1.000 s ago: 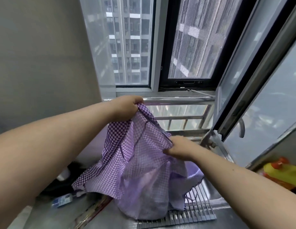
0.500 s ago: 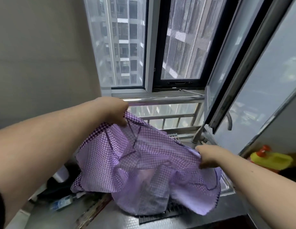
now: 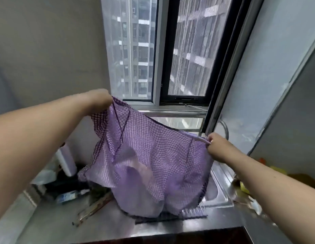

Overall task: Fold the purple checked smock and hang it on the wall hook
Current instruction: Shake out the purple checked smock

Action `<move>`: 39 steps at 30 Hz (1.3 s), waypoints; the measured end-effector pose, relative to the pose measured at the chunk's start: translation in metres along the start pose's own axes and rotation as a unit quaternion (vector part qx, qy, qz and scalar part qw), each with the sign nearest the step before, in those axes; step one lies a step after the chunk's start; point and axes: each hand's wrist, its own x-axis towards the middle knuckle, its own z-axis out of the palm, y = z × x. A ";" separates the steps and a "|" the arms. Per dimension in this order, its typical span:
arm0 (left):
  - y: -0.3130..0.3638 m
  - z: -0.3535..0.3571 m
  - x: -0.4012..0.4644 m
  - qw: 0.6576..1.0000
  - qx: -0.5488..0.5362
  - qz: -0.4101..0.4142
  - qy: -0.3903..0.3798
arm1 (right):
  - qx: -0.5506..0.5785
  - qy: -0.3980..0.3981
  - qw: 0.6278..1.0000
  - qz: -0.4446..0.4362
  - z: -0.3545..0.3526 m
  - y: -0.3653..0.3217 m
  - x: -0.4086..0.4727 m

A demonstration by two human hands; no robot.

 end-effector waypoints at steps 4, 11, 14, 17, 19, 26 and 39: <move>0.014 -0.002 -0.064 0.995 -0.051 -0.075 0.039 | 0.106 -0.011 0.994 0.004 0.004 0.026 -0.039; 0.020 -0.001 -0.168 0.981 -0.080 -0.153 0.088 | -0.087 0.044 0.992 -0.083 -0.004 0.057 -0.111; 0.005 -0.008 -0.197 0.941 -0.220 -0.153 0.206 | -0.179 0.072 0.964 -0.184 -0.018 0.050 -0.140; 0.000 -0.021 -0.213 0.915 -0.266 -0.165 0.255 | -0.070 -0.029 0.988 -0.138 -0.017 0.044 -0.144; -0.011 -0.031 -0.229 0.911 -0.268 -0.161 0.268 | 0.096 -0.072 0.991 -0.063 -0.011 0.037 -0.156; -0.038 -0.027 -0.299 0.949 -0.181 -0.216 -0.143 | 0.257 -0.214 0.934 0.121 0.006 0.025 -0.239; 0.005 -0.065 -0.311 0.820 -0.326 0.102 0.459 | 0.142 0.450 0.799 -0.373 -0.105 -0.081 -0.274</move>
